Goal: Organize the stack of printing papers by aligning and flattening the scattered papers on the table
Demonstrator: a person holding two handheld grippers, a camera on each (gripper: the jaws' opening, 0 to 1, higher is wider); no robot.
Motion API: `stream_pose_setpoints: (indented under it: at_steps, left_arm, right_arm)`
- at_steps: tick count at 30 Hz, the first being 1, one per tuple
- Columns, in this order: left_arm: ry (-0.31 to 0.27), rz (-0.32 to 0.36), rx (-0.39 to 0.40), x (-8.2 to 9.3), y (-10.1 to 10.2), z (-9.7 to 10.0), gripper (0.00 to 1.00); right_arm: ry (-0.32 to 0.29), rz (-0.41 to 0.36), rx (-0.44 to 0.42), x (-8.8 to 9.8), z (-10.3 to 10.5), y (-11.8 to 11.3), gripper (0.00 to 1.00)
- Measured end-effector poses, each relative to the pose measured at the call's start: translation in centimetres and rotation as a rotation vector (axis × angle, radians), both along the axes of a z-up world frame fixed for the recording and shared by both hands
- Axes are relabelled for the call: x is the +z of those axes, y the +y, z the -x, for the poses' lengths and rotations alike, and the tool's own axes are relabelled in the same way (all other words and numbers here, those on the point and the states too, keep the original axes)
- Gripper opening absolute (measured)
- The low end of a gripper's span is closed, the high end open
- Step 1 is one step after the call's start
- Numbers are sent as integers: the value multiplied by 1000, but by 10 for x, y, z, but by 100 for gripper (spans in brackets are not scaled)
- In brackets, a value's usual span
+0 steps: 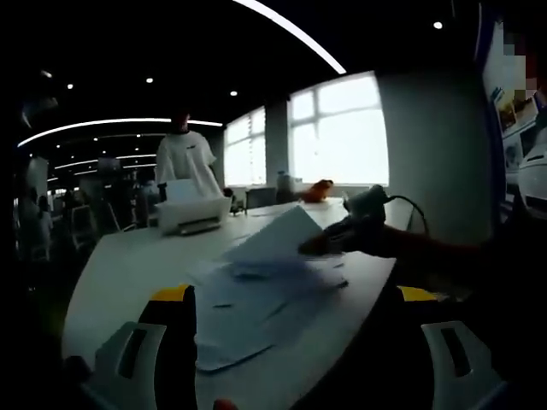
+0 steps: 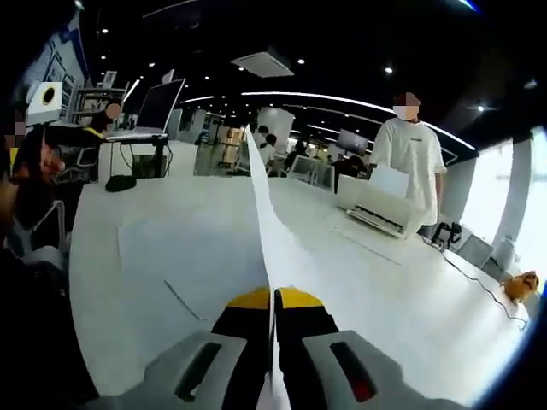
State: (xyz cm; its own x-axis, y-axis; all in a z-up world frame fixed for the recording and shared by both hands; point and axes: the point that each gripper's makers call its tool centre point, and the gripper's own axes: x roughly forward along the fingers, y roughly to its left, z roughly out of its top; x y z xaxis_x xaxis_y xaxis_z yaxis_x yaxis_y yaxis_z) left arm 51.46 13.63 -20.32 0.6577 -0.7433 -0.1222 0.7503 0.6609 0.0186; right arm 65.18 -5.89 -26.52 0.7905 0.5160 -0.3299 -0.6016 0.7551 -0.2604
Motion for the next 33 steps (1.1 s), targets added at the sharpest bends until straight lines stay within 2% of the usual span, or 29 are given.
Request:
stream_pose_setpoints:
  at_steps: [9, 13, 26, 33]
  left_arm:
    - [-2, -7, 6, 0, 2, 0, 97]
    - [-4, -8, 9, 2, 3, 1, 97]
    - [-12, -13, 7, 5, 3, 0, 97]
    - [-21, -12, 9, 9, 3, -2, 97]
  right_arm:
    - [-88, 161, 2, 34, -9, -16, 0]
    - [-115, 188, -3, 46, -12, -20, 0]
    - [-157, 227, -16, 60, -6, -23, 0]
    - [-202, 259, -10, 83, 5, -20, 0]
